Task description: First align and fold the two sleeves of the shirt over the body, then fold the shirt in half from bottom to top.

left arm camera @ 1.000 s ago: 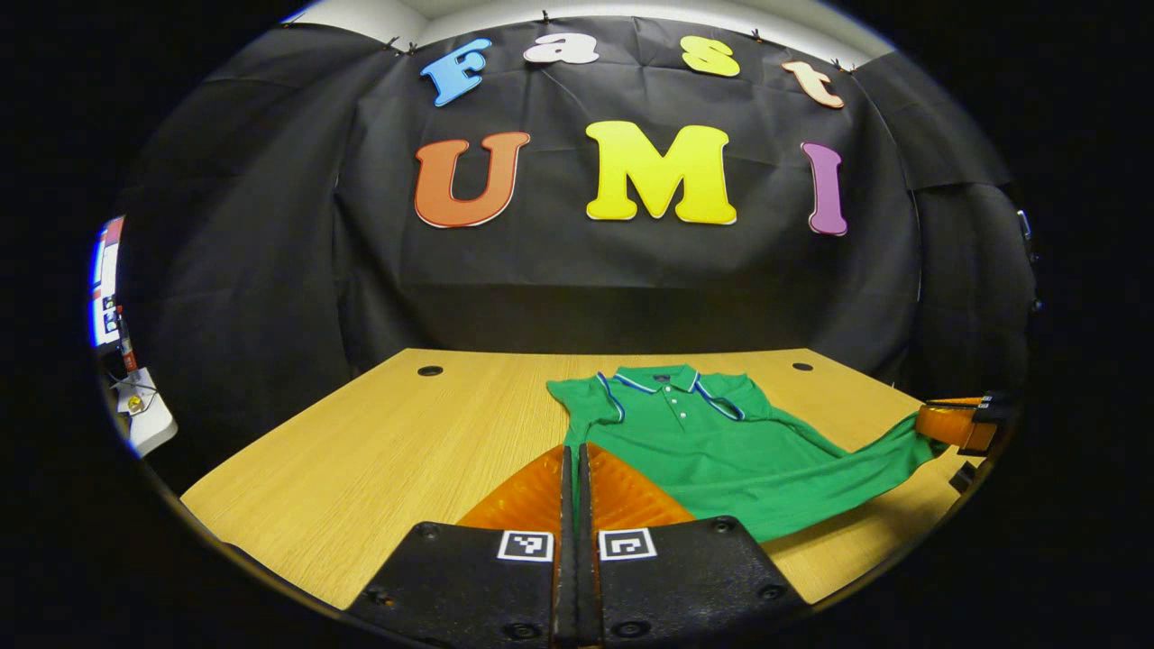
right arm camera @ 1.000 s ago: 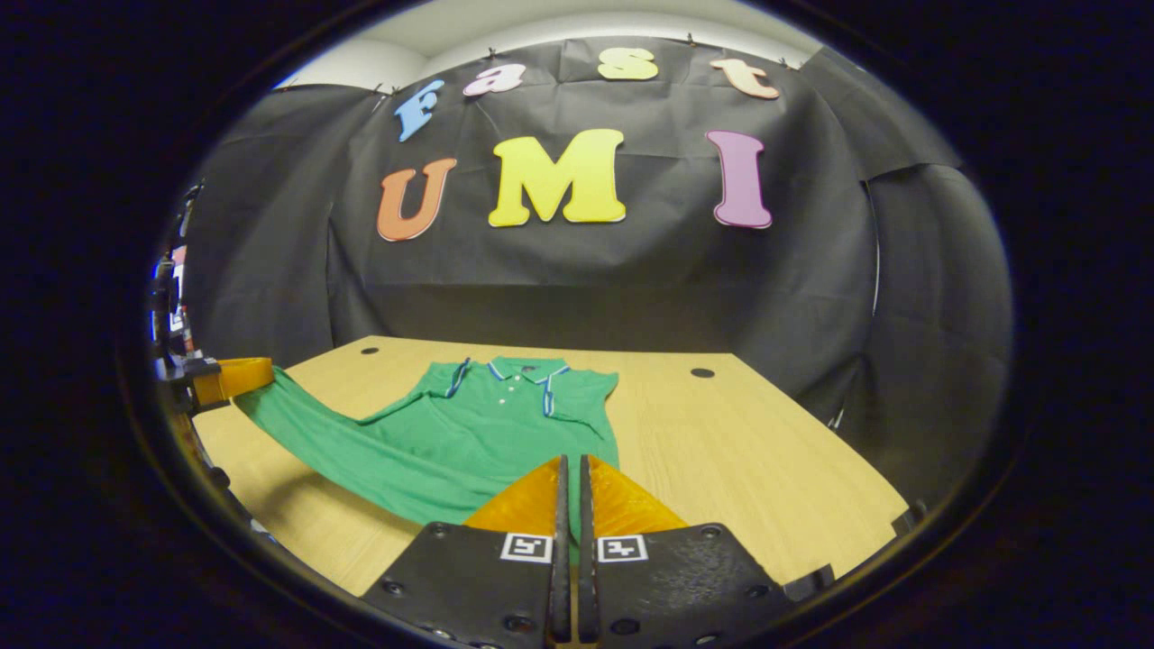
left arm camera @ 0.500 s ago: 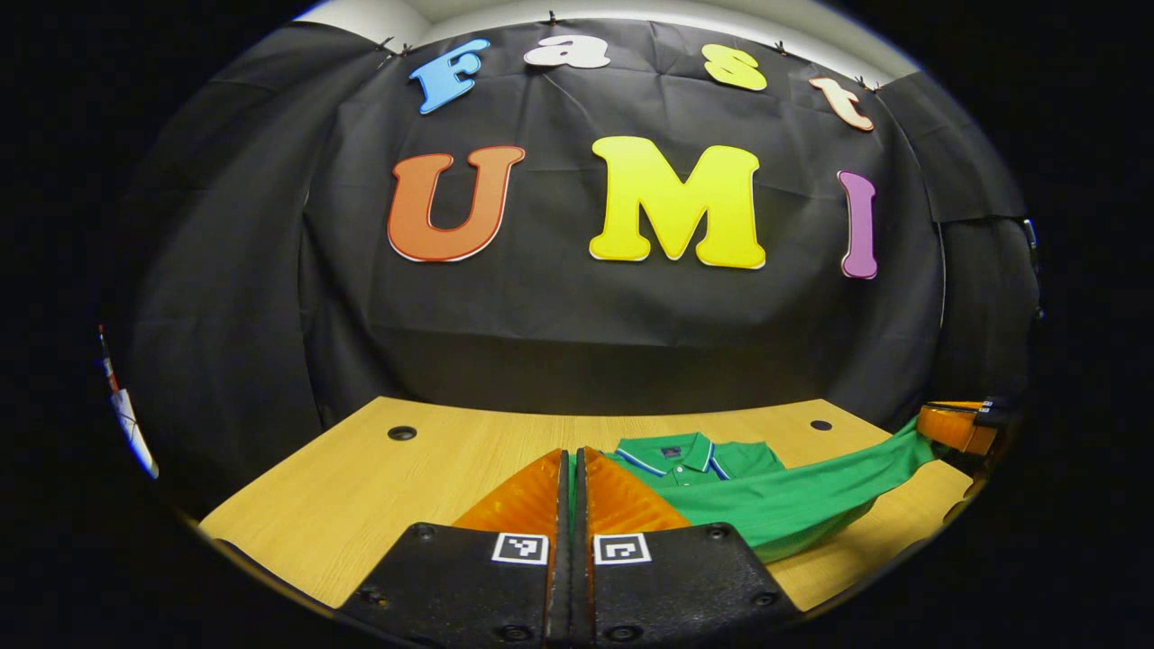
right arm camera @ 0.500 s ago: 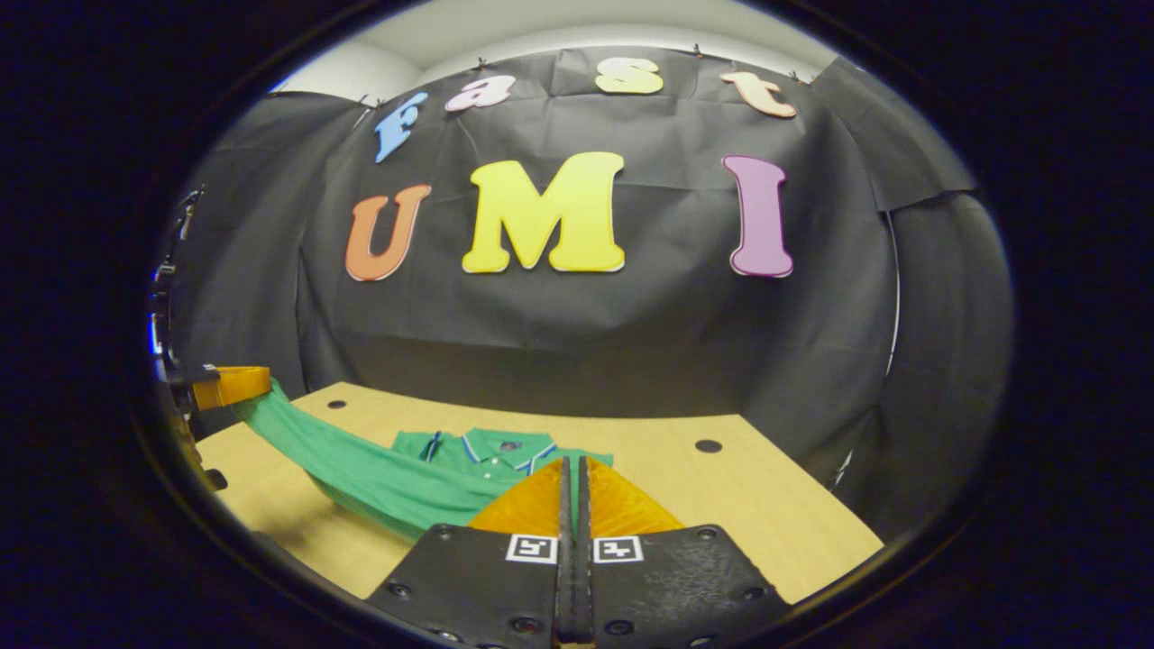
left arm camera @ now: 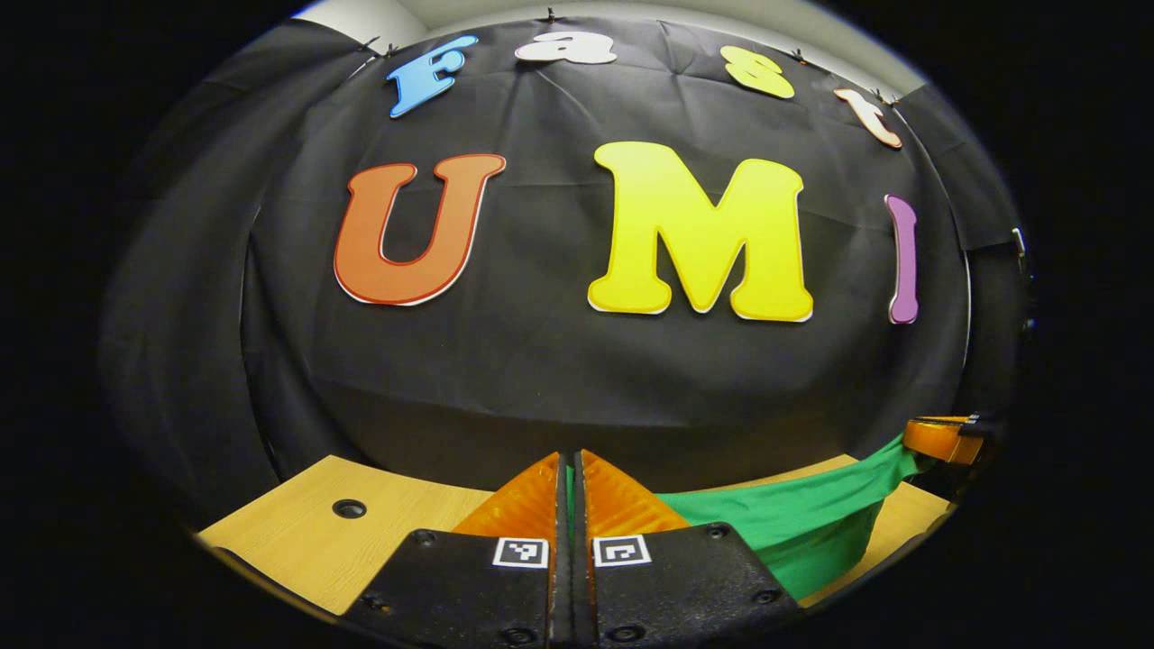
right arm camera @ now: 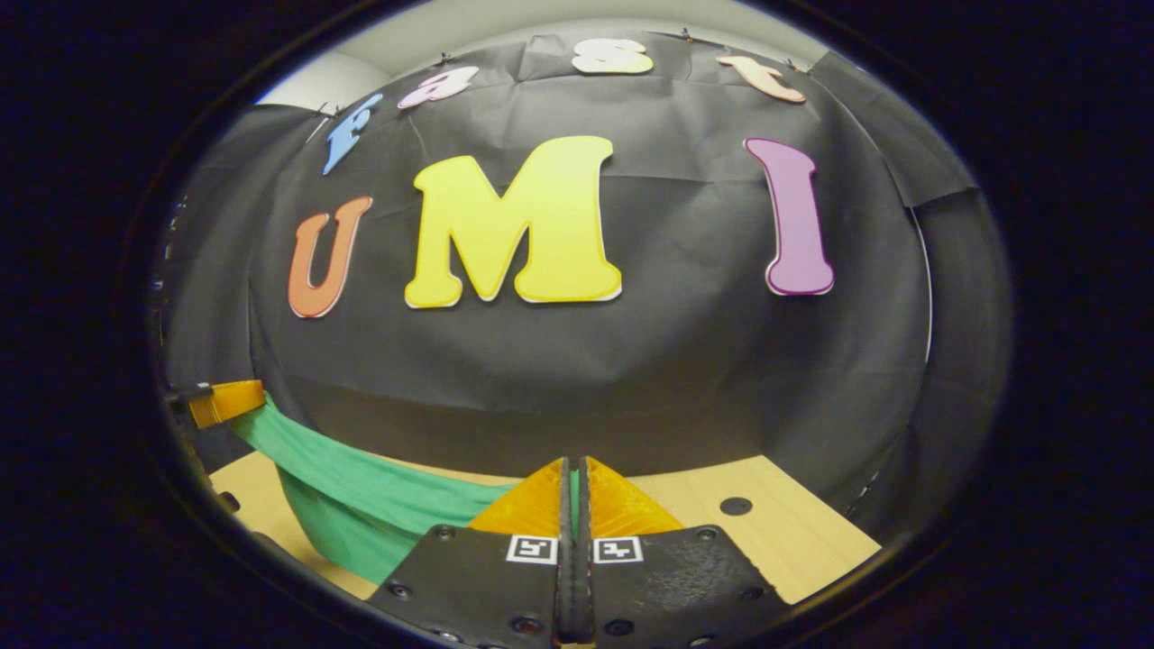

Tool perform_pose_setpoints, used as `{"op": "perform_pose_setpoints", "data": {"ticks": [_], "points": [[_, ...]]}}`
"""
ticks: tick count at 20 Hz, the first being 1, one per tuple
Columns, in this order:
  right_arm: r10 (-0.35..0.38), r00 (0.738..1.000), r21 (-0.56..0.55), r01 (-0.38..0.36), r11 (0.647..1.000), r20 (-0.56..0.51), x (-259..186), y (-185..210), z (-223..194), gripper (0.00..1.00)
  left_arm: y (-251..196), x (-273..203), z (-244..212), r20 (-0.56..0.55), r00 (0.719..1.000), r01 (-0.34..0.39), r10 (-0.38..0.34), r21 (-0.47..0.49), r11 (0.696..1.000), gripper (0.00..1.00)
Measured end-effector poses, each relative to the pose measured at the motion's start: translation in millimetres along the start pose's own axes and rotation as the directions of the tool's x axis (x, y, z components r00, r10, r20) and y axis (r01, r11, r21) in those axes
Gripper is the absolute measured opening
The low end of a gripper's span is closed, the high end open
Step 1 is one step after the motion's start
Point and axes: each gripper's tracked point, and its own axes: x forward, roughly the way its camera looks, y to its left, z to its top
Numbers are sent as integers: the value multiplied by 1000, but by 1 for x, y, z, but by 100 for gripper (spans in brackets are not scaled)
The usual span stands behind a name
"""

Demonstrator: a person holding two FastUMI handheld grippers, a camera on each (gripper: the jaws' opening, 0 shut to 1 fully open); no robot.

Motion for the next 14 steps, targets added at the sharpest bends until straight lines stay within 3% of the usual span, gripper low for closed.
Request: {"op": "perform_pose_setpoints", "data": {"ticks": [4,8,14], "points": [[1,1000,5,-1,1000,-19,63,6,-16,0,12,49,-35,-47,999,-19,17,-37,999,6],[-24,996,-67,18,998,-86,119,7,-69,0,18,88,-103,-146,989,-22,15,-40,999,8],[-68,988,-173,43,984,-139,156,-2,-134,0,14,118,-173,-279,960,-13,25,44,999,13]]}}
